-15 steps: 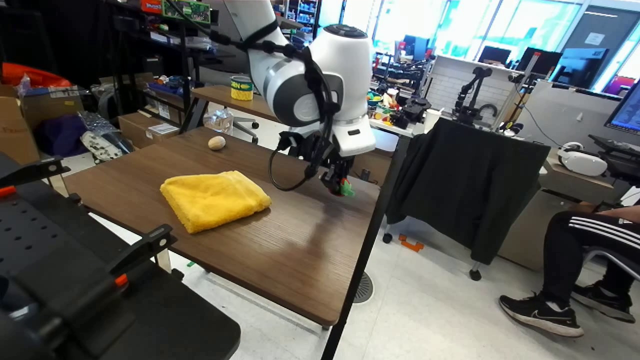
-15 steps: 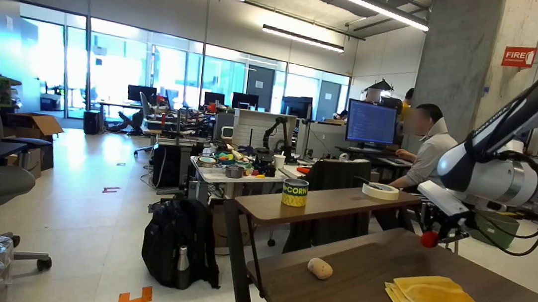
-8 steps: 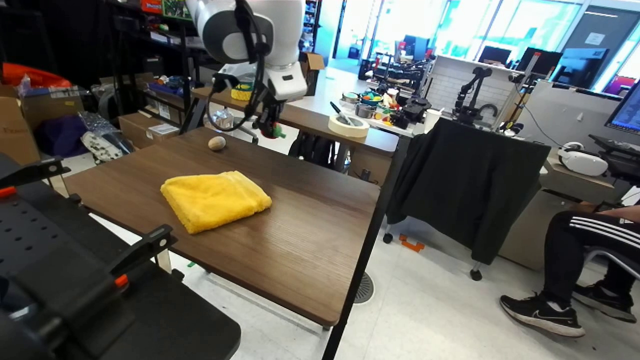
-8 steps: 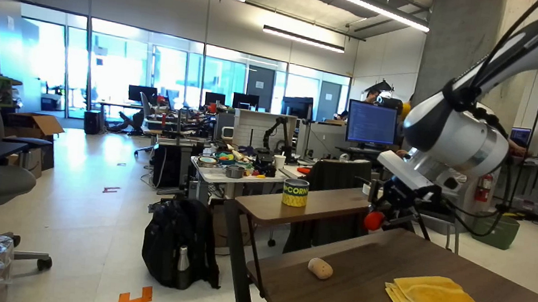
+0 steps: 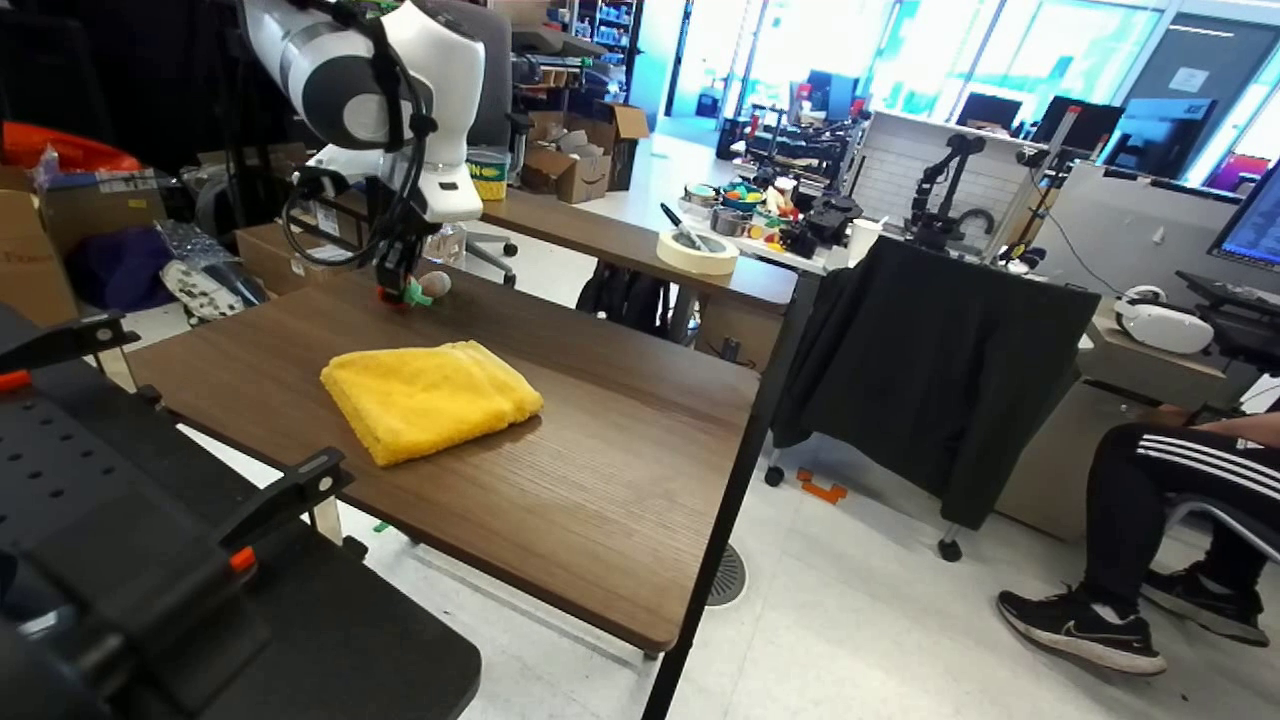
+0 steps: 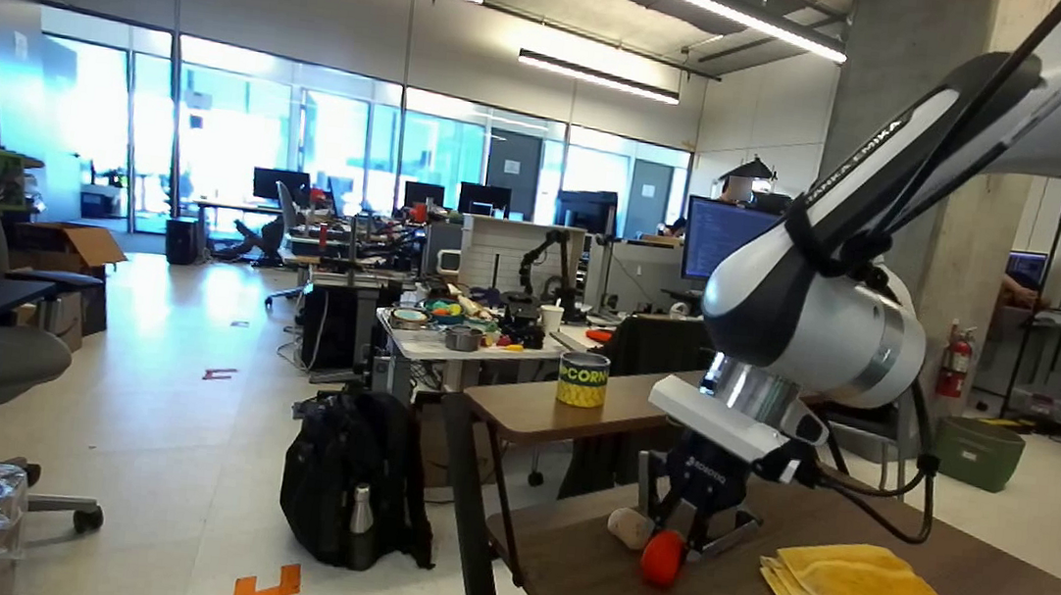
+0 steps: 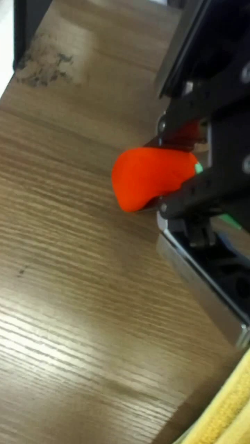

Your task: Wipe the table with the yellow towel

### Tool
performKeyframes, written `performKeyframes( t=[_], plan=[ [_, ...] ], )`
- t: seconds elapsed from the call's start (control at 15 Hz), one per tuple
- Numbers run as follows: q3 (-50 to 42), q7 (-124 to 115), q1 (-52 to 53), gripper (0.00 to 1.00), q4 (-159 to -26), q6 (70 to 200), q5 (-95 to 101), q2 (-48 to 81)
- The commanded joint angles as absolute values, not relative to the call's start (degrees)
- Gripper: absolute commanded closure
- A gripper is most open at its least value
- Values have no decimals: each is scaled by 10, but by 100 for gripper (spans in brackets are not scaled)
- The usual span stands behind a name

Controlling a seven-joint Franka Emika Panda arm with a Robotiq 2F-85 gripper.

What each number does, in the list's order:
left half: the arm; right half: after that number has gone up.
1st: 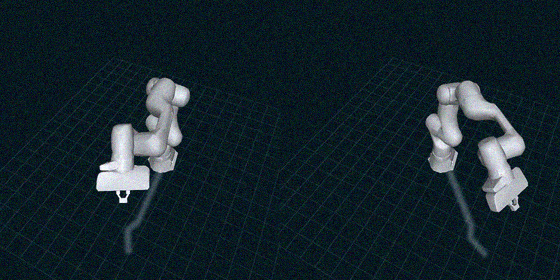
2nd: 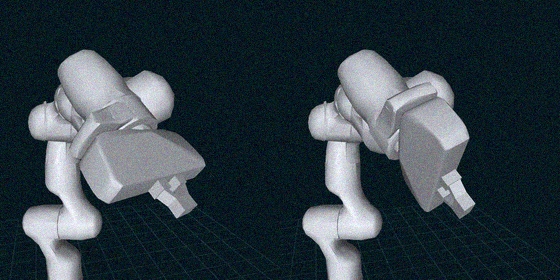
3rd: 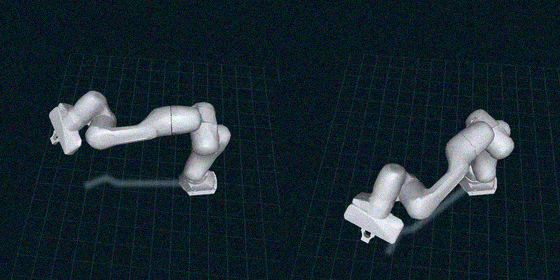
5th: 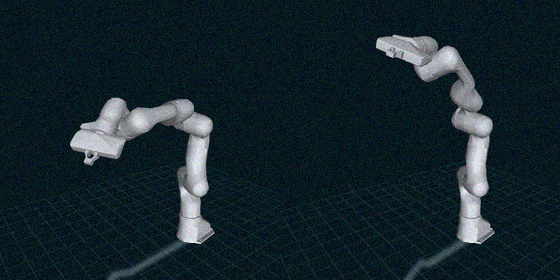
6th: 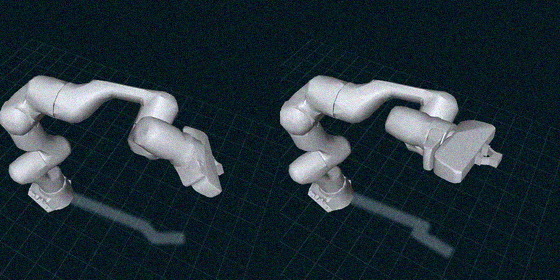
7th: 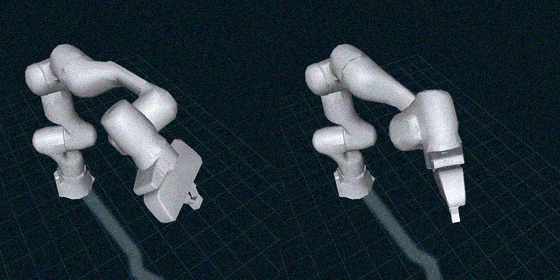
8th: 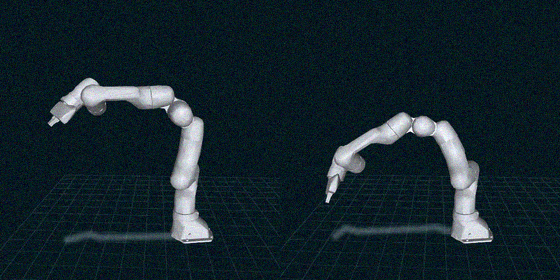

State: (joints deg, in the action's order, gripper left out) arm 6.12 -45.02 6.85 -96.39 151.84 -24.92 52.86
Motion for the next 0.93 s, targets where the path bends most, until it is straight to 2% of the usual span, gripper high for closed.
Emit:
performKeyframes(
  t=[0.0, 0.07, 0.13, 0.2, 0.33, 0.53, 0.73, 0.87],
  plan=[
    [32, -472, 101, 96, -929, 1485, -223, 557],
    [27, -476, 104, 96, -925, 1480, -218, 557],
    [20, -480, 108, 83, -922, 1470, -213, 556],
    [16, -481, 109, 59, -920, 1464, -210, 555],
    [0, -486, 113, 54, -933, 1428, -190, 532],
    [-17, -477, 101, 29, -965, 1381, -166, 486],
    [-18, -431, 71, 1, -1002, 1395, -167, 441],
    [-23, -407, 48, 0, -1024, 1392, -172, 418]
  ],
)
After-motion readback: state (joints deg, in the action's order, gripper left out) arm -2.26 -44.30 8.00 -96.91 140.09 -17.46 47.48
